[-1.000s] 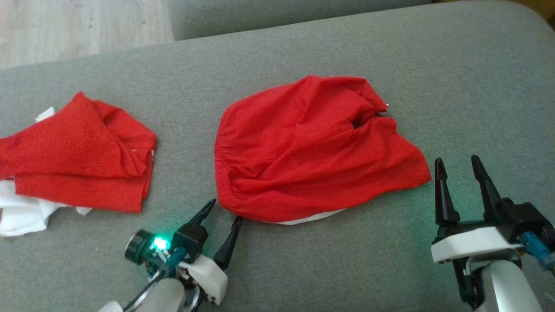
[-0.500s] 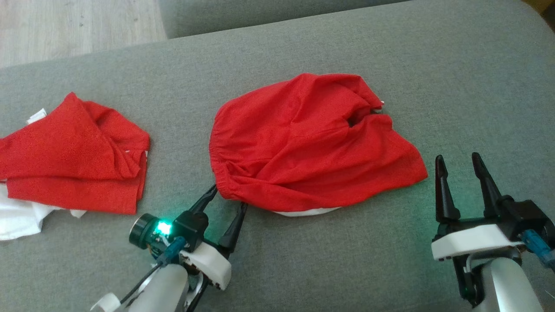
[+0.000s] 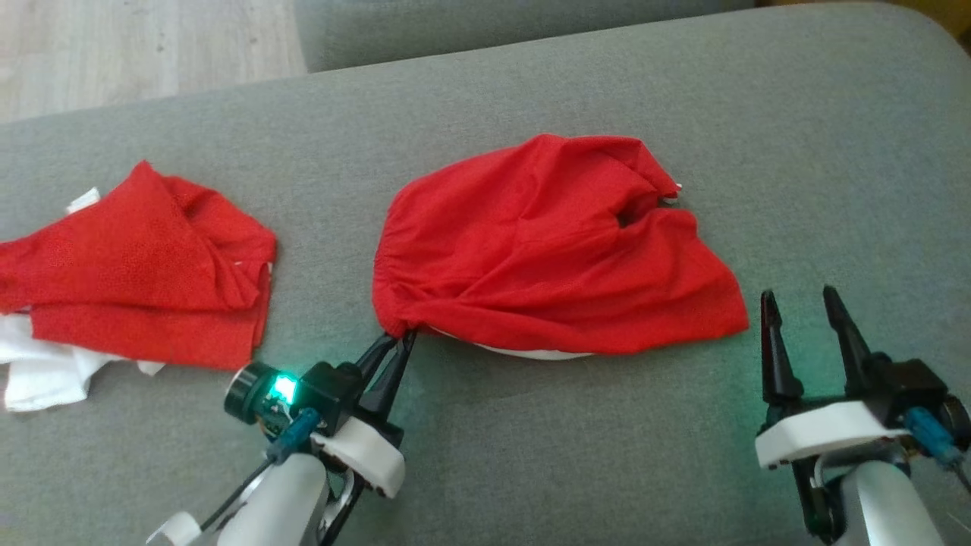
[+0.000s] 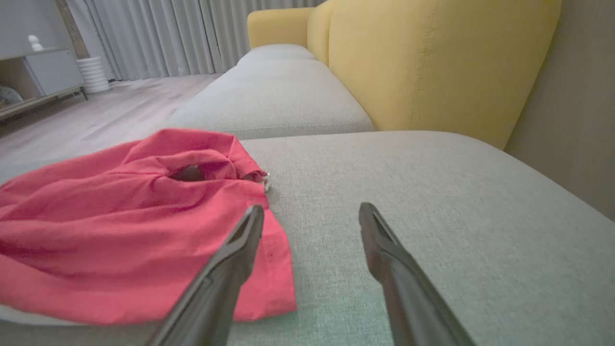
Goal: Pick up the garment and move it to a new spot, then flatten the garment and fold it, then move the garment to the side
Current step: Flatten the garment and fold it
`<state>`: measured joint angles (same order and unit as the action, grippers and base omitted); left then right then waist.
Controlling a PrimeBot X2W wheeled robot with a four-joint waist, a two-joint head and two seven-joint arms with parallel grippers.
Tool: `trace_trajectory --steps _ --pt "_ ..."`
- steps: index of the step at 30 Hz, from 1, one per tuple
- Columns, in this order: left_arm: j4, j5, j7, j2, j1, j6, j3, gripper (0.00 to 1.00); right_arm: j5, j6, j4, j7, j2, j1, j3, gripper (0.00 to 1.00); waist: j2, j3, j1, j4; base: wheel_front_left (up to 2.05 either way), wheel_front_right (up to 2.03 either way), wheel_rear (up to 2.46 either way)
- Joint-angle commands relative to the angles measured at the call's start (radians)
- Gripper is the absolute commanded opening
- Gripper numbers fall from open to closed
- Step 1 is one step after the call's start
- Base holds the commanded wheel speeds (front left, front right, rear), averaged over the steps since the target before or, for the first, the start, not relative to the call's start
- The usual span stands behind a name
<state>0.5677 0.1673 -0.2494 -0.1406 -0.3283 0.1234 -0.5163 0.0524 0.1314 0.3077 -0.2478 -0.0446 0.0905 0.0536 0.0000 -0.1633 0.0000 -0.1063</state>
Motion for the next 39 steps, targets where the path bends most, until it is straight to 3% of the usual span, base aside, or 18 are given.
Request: trace_trajectory --steps 1,10,25,39 --pt "-0.044 0.005 -0.012 -0.024 -0.022 -0.005 0.041 0.00 -0.019 -0.001 -0.007 -0.001 -0.006 0.028 -0.013 1.00 0.0000 0.008 0.0000 0.010 0.00 0.00 0.00" --pt "-0.095 -0.008 -0.012 -0.045 -0.006 -0.019 0.043 0.00 -0.097 -0.001 0.094 0.128 -0.006 0.026 -0.014 1.00 0.0000 0.020 0.0000 0.047 0.00 0.00 0.00" --pt "-0.085 -0.004 -0.012 -0.032 0.003 -0.026 0.026 0.00 -0.212 -0.001 0.074 0.262 -0.006 -0.010 -0.154 1.00 0.0000 0.026 0.0000 0.056 0.00 0.00 0.00" --pt "-0.078 -0.002 -0.012 -0.034 -0.007 -0.024 0.007 0.00 -0.290 -0.001 0.141 0.267 -0.006 0.069 -0.102 1.00 0.0000 0.017 0.0000 0.073 0.00 0.00 0.00"
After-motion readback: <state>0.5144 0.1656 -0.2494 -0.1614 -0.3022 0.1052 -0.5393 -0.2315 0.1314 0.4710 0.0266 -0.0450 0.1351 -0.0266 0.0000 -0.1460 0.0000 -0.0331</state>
